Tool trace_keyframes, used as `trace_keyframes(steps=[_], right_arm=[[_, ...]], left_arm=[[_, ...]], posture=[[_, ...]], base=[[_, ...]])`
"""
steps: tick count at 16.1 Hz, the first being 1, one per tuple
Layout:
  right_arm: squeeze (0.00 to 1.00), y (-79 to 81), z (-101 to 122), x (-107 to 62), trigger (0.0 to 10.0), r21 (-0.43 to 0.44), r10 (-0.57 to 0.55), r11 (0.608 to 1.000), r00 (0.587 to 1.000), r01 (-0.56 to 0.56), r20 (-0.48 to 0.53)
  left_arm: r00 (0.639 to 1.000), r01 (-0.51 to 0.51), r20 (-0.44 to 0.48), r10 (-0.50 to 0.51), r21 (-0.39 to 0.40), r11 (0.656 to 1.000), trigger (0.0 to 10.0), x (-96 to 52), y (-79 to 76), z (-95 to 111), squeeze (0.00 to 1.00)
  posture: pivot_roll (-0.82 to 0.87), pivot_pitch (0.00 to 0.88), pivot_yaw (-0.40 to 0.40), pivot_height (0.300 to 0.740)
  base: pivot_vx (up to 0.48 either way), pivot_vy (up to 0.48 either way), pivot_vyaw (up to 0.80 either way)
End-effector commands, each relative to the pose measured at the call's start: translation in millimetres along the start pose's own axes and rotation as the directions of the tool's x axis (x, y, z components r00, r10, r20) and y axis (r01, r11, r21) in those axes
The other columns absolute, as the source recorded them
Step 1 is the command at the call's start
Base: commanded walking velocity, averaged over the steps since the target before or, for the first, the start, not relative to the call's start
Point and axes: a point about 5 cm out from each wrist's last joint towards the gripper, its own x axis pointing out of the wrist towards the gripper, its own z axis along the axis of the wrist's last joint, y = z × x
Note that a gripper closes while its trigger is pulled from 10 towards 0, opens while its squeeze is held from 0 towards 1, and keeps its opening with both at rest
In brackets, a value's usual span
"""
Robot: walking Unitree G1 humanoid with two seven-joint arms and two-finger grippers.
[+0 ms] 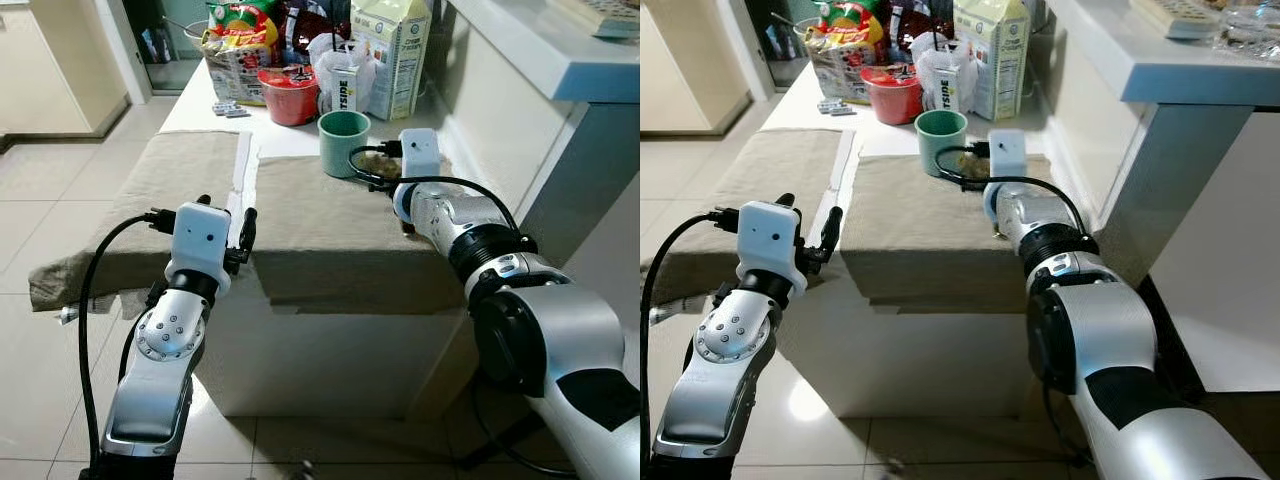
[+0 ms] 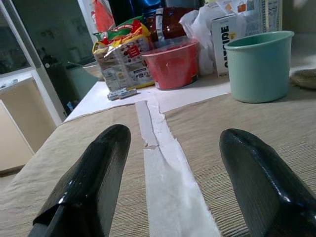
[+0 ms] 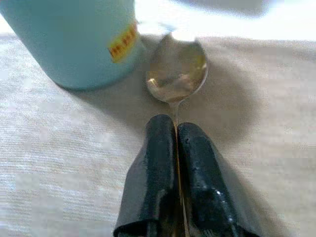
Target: Setting the table
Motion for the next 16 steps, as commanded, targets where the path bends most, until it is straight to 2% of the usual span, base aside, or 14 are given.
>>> trace_keyframes(steps=[1,3,4,5,8,11,13,16], right_arm=[[0.00,4.2,19,-2.6,0.0,-0.035,0.003,0.999,0.996,0.000,0.091],[0.00,7.2,34,-5.4,0.0,-0.082,-0.009,0.996,0.983,0.024,0.184],[0.00,7.2,36,-5.9,0.0,-0.090,-0.011,0.995,0.980,0.030,0.199],[0.00,8.5,44,-7.9,0.0,-0.108,-0.013,0.993,0.964,0.043,0.265],[0.00,15.5,47,-11.1,0.0,-0.181,-0.004,0.980,0.920,0.082,0.391],[0.00,25.0,30,-12.7,0.0,-0.253,0.015,0.960,0.882,0.118,0.471],[0.00,25.5,19,-15.2,0.0,-0.275,-0.008,0.946,0.862,0.170,0.507],[0.00,10.0,-11,-22.2,0.0,-0.229,-0.119,0.932,0.832,0.283,0.542]], left_arm=[[1.000,0.005,0.001,-0.005,0.012,1.000,10.0,0.9,3.1,1,0.00],[1.000,0.007,0.001,-0.007,0.014,1.000,10.0,0.8,3.0,2,0.00],[1.000,0.008,0.001,-0.008,0.015,1.000,10.0,0.9,3.2,2,0.00],[1.000,0.008,0.002,-0.008,0.016,1.000,10.0,1.5,3.4,2,0.00],[1.000,0.000,0.007,0.000,0.017,1.000,10.0,4.5,4.3,4,0.00],[1.000,-0.010,0.008,0.010,0.017,1.000,10.0,8.5,6.4,4,0.00],[1.000,-0.014,0.011,0.014,0.019,1.000,10.0,10.3,7.4,4,0.00],[0.999,-0.033,0.006,0.033,0.017,0.999,10.0,9.4,10.1,2,0.00]], posture=[[-0.04,0.000,0.054,0.740],[-0.04,0.000,0.058,0.740],[-0.04,0.000,0.059,0.740],[-0.04,0.000,0.063,0.740],[-0.04,0.000,0.069,0.740],[-0.05,0.000,0.068,0.740],[-0.06,0.000,0.063,0.740],[-0.05,0.000,0.055,0.740]], base=[[0.000,0.000,0.00],[0.000,0.000,0.00],[0.000,0.000,0.00],[0.000,0.000,0.00],[0.000,0.000,0.00],[0.000,0.000,0.00],[0.000,0.000,0.00],[0.000,0.000,0.00]])
